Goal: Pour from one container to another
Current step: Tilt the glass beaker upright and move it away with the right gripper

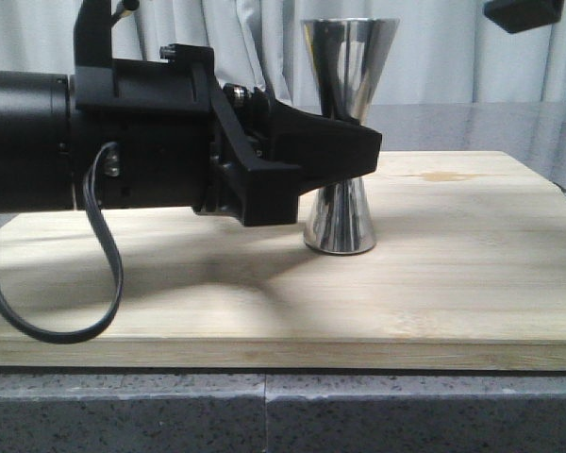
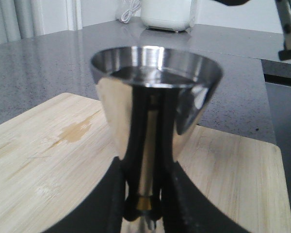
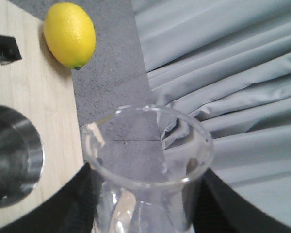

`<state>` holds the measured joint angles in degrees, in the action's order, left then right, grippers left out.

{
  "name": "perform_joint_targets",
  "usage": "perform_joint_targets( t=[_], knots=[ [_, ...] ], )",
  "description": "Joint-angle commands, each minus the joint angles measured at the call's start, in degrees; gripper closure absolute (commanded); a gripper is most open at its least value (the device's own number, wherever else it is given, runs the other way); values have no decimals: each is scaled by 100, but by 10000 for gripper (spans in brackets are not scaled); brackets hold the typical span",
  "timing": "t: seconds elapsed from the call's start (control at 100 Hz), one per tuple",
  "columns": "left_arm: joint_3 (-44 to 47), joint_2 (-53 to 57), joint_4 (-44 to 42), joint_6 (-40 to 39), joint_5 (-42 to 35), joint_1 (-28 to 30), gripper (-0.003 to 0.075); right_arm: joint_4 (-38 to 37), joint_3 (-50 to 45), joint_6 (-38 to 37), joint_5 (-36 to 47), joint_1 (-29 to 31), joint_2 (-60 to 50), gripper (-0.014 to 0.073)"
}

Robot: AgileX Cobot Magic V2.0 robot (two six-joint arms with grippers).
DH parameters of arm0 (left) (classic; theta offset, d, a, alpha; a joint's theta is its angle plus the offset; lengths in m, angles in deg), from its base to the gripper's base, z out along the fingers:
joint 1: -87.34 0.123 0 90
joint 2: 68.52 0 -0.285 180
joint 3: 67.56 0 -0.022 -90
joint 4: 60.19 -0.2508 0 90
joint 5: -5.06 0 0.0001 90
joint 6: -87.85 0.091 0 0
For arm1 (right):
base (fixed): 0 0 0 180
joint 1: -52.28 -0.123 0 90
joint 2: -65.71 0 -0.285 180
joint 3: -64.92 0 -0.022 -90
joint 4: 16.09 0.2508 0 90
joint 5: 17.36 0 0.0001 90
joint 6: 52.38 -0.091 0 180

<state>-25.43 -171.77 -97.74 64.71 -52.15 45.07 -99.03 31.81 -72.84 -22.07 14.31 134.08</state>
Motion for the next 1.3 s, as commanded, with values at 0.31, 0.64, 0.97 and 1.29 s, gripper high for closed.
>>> perform_joint_targets(
  t=[0.31, 0.64, 0.97, 1.29],
  knots=[
    [-149, 176, 153, -37, -515, 5, 739, 128, 232, -2276, -108, 16, -136, 400],
    [-149, 176, 144, -37, -515, 5, 739, 128, 232, -2878, 78, 615, 140, 400],
    [-149, 176, 144, -37, -507, 5, 739, 244, 232, -3262, 1926, 2154, 871, 400],
    [-149, 176, 144, -37, -507, 5, 739, 637, 232, -3133, 4564, 3832, 1663, 400]
  ],
)
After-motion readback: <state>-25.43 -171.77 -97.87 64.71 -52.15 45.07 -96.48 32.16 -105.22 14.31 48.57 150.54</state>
